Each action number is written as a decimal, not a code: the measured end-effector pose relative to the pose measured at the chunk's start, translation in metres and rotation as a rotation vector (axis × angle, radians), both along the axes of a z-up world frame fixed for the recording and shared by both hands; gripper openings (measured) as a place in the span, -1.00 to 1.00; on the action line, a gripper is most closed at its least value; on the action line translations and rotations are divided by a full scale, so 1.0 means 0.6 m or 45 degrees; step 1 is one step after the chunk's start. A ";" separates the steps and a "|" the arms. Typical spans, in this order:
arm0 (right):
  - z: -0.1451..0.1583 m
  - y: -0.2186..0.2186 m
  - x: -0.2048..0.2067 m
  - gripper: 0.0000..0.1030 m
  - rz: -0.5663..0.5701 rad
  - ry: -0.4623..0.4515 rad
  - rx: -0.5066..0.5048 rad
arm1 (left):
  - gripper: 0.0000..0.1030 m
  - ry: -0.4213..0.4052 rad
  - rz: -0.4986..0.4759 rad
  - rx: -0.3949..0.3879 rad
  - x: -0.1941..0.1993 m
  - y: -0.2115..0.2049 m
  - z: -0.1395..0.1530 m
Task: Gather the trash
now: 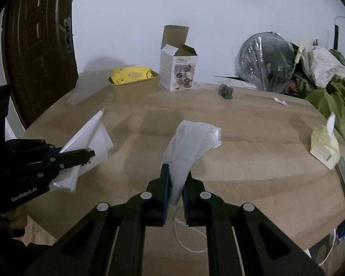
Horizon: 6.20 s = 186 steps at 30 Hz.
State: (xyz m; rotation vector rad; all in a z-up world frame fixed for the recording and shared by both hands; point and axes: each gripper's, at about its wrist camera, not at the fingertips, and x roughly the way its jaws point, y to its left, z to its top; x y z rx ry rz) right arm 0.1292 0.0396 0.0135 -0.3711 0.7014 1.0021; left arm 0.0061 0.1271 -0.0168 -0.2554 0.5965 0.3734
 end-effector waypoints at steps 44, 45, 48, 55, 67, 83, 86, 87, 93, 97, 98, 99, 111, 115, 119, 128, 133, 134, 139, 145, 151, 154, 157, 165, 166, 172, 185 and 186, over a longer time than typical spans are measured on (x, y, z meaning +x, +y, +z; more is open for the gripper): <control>-0.154 -0.524 -0.041 -0.81 -0.788 0.167 -0.109 | -0.93 0.023 -0.800 0.133 0.163 -0.354 -0.007; -0.159 -0.528 -0.037 -0.81 -0.787 0.177 -0.102 | -0.93 0.027 -0.811 0.131 0.166 -0.361 -0.008; -0.175 -0.526 -0.027 -0.81 -0.782 0.213 -0.099 | -0.93 0.039 -0.836 0.138 0.172 -0.378 -0.011; -0.212 -0.511 0.009 -0.65 -0.751 0.267 -0.098 | -0.93 0.055 -0.839 0.129 0.189 -0.385 -0.017; -0.214 -0.540 0.025 -0.29 -0.796 0.256 -0.072 | -0.93 0.128 -0.931 0.085 0.231 -0.400 -0.049; -0.219 -0.642 -0.006 -0.29 -0.998 0.271 -0.123 | -0.88 0.435 -1.107 0.058 0.326 -0.492 -0.158; -0.218 -0.649 -0.007 -0.29 -1.014 0.269 -0.134 | -0.42 0.494 -1.118 0.051 0.335 -0.503 -0.176; -0.219 -0.647 -0.008 -0.29 -1.019 0.272 -0.139 | -0.16 0.501 -1.125 0.038 0.335 -0.505 -0.180; -0.221 -0.633 -0.005 -0.29 -1.013 0.280 -0.165 | -0.05 0.489 -1.118 0.020 0.328 -0.499 -0.177; -0.218 -0.618 -0.007 -0.29 -0.987 0.276 -0.177 | 0.06 0.448 -1.120 0.016 0.316 -0.492 -0.163; -0.216 -0.615 -0.007 -0.29 -0.983 0.277 -0.180 | 0.07 0.442 -1.116 0.019 0.315 -0.491 -0.160; -0.215 -0.611 -0.007 -0.29 -0.978 0.276 -0.182 | 0.07 0.432 -1.112 0.020 0.311 -0.489 -0.157; -0.177 -0.546 -0.025 -0.08 -0.875 0.219 -0.180 | 0.09 0.318 -0.971 0.036 0.265 -0.428 -0.103; -0.154 -0.520 -0.030 -0.07 -0.839 0.181 -0.182 | 0.10 0.270 -0.915 0.039 0.240 -0.399 -0.085; -0.134 -0.498 -0.039 0.06 -0.805 0.145 -0.175 | 0.12 0.237 -0.868 0.037 0.224 -0.374 -0.073; -0.088 -0.440 -0.050 0.28 -0.702 0.054 -0.198 | 0.22 0.132 -0.717 0.044 0.182 -0.310 -0.036; -0.058 -0.408 -0.061 0.32 -0.622 -0.002 -0.186 | 0.24 0.058 -0.610 0.043 0.154 -0.270 -0.012; -0.051 -0.400 -0.063 0.32 -0.604 -0.015 -0.181 | 0.24 0.039 -0.590 0.040 0.147 -0.262 -0.006; -0.027 -0.374 -0.065 0.32 -0.548 -0.061 -0.136 | 0.26 -0.034 -0.483 0.079 0.116 -0.237 0.021; 0.005 -0.347 -0.075 0.48 -0.479 -0.127 -0.082 | 0.54 -0.155 -0.353 0.131 0.071 -0.216 0.063; 0.040 -0.344 -0.078 0.60 -0.465 -0.180 -0.016 | 0.80 -0.226 -0.281 0.144 0.036 -0.208 0.082; 0.055 -0.347 -0.082 0.60 -0.459 -0.207 0.002 | 0.93 -0.209 -0.252 0.194 0.036 -0.213 0.084; 0.062 -0.352 -0.083 0.61 -0.451 -0.228 0.010 | 0.93 -0.201 -0.229 0.238 0.037 -0.220 0.079; 0.060 -0.361 -0.076 0.61 -0.477 -0.226 0.016 | 0.94 -0.208 -0.237 0.262 0.041 -0.231 0.073; 0.057 -0.362 -0.075 0.61 -0.481 -0.221 0.015 | 0.94 -0.210 -0.237 0.266 0.041 -0.231 0.073; 0.043 -0.365 -0.069 0.61 -0.508 -0.191 0.007 | 0.94 -0.236 -0.252 0.261 0.047 -0.232 0.073; 0.032 -0.366 -0.064 0.61 -0.517 -0.172 -0.008 | 0.94 -0.239 -0.260 0.242 0.052 -0.236 0.072; 0.032 -0.366 -0.064 0.61 -0.517 -0.172 -0.008 | 0.94 -0.239 -0.260 0.242 0.052 -0.236 0.072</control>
